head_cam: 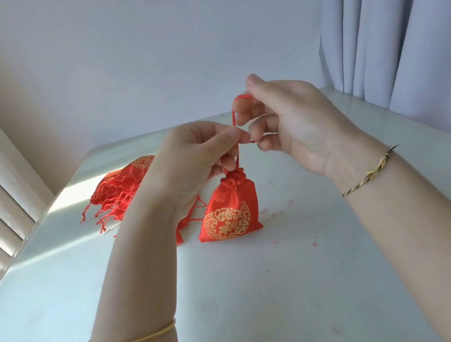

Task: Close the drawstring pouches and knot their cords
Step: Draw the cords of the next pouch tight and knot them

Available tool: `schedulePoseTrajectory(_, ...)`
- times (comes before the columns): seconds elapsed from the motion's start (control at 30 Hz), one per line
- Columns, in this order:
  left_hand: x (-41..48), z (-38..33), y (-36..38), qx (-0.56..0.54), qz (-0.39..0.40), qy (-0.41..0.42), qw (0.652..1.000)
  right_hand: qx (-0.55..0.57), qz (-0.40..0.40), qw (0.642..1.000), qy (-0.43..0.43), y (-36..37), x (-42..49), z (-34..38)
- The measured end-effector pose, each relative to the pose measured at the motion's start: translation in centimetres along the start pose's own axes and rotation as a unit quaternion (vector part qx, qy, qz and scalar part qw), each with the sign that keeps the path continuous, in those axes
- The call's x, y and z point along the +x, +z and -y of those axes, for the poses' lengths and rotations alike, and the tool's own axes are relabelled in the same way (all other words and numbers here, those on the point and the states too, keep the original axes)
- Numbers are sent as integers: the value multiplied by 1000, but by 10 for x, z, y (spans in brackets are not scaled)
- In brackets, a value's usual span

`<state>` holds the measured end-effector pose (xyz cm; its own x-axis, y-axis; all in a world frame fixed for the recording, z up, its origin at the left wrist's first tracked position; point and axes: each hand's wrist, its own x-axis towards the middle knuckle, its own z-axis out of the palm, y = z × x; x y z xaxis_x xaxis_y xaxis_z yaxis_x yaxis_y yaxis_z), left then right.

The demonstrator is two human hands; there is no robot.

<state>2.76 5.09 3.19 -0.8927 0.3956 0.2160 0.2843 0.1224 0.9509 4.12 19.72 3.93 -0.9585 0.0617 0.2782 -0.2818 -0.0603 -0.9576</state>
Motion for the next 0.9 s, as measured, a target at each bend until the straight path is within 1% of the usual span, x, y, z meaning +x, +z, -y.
schedulePoseTrajectory(0.07, 1, 1, 0, -21, -19, -4, 1000, -27, 4, 1000, 16, -1, 0, 0)
schedulePoseTrajectory(0.13, 3, 2, -1, -41, -33, -6, 999, -16, 37, 999, 31, 1, -1, -1)
schedulePoseTrajectory(0.2, 4, 3, -2, -50, -48, -4, 998, -23, 61, 998, 27, 4, -1, -4)
schedulePoseTrajectory(0.4, 6, 5, 0, -37, -108, -10, 993, -118, 48, 991, -27, 5, -1, -11)
schedulePoseTrajectory(0.5, 8, 7, 3, -9, -141, -3, 990, -194, 27, 977, -85, 6, 0, -15)
schedulePoseTrajectory(0.67, 9, 10, 3, 30, -169, 9, 985, -245, 28, 959, -136, 11, 1, -22)
schedulePoseTrajectory(0.77, 11, 12, 2, 43, -173, 10, 984, -302, 1, 938, -171, 13, 1, -22)
schedulePoseTrajectory(0.83, 12, 12, 2, 47, -182, 9, 982, -364, -17, 908, -206, 15, 1, -22)
schedulePoseTrajectory(0.9, 11, 10, -1, 36, -186, -1, 982, -411, -17, 882, -228, 15, 2, -23)
